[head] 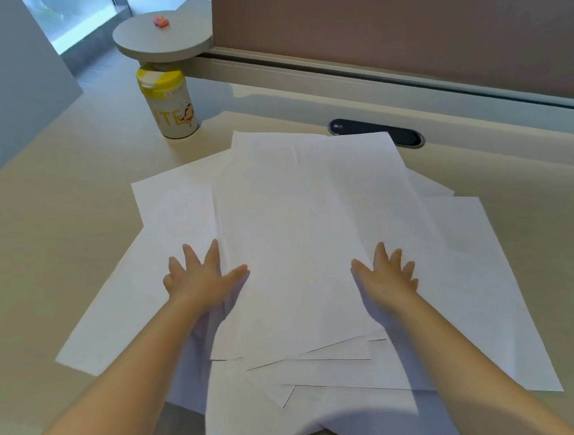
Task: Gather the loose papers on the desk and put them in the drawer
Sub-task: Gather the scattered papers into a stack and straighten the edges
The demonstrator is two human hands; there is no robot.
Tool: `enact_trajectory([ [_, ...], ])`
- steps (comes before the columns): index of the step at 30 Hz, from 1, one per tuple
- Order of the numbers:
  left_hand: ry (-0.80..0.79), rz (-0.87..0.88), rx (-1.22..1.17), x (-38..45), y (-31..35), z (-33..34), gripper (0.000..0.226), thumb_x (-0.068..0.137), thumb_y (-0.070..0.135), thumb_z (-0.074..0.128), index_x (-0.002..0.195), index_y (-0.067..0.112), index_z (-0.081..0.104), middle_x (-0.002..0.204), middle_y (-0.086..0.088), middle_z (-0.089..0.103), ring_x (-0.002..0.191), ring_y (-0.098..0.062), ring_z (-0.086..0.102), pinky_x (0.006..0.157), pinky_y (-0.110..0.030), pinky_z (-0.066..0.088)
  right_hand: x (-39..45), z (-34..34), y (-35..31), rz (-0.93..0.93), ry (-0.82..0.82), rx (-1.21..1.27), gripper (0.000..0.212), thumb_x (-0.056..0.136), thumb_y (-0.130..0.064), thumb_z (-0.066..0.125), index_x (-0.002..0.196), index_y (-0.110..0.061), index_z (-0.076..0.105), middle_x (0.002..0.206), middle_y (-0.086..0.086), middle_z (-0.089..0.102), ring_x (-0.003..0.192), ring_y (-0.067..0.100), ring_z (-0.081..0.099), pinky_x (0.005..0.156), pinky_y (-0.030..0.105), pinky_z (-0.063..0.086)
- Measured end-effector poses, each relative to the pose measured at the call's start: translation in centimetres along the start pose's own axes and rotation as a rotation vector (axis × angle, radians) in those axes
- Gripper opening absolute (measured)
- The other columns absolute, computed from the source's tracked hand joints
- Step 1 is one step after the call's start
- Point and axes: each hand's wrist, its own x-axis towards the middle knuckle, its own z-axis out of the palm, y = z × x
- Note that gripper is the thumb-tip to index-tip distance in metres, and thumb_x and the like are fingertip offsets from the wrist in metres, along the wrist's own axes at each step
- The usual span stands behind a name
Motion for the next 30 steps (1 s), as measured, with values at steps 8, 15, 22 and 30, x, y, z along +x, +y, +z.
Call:
enact_trajectory([
  [8,0.076,0.037,-0.495,0.0,0.5,-0.8,0.061,0.085,0.037,0.054,0.135,0.009,0.034,0.137,-0.013,0.050,0.124,-0.036,0.046,0.101,-0.044,0.040,-0.5,0.0,-3.4,-0.096,0.123,0.283,0.062,0.092,-0.032,0.044,0.144,-0.010,0.020,0.150,0.011,0.032,0.136,0.031,0.032,0.109,0.040,0.029],
  [15,-0.080,-0.041,-0.626,0.6,-0.7,-1.2,0.059,0.086,0.031,0.054,0.134,0.004,0.034,0.140,-0.016,0.038,0.120,-0.034,0.046,0.095,-0.039,0.040,-0.6,0.1,-1.9,0.076,0.161,0.271,0.052,0.085,-0.019,0.052,0.130,0.002,0.035,0.136,0.018,0.035,0.122,0.037,0.041,0.094,0.040,0.041],
  [22,-0.323,0.088,-0.537,-0.5,-1.6,-1.8,0.023,0.084,0.013,0.042,0.100,0.001,0.052,0.098,-0.020,0.058,0.084,-0.030,0.054,0.080,-0.036,0.047,-1.9,1.1,-3.0,0.021,0.045,0.411,0.032,0.088,-0.009,0.046,0.117,0.002,0.040,0.104,0.010,0.042,0.092,0.022,0.039,0.077,0.026,0.032],
  [30,-0.093,0.146,-0.719,-0.1,-3.8,-1.6,0.017,0.088,-0.002,0.043,0.091,0.011,0.054,0.089,-0.008,0.058,0.090,-0.025,0.052,0.081,-0.030,0.038,-2.1,1.7,-3.7,-0.099,0.177,0.591,0.044,0.087,0.000,0.037,0.053,-0.020,0.018,0.056,0.000,0.017,0.052,0.014,0.015,0.052,0.027,0.012],
])
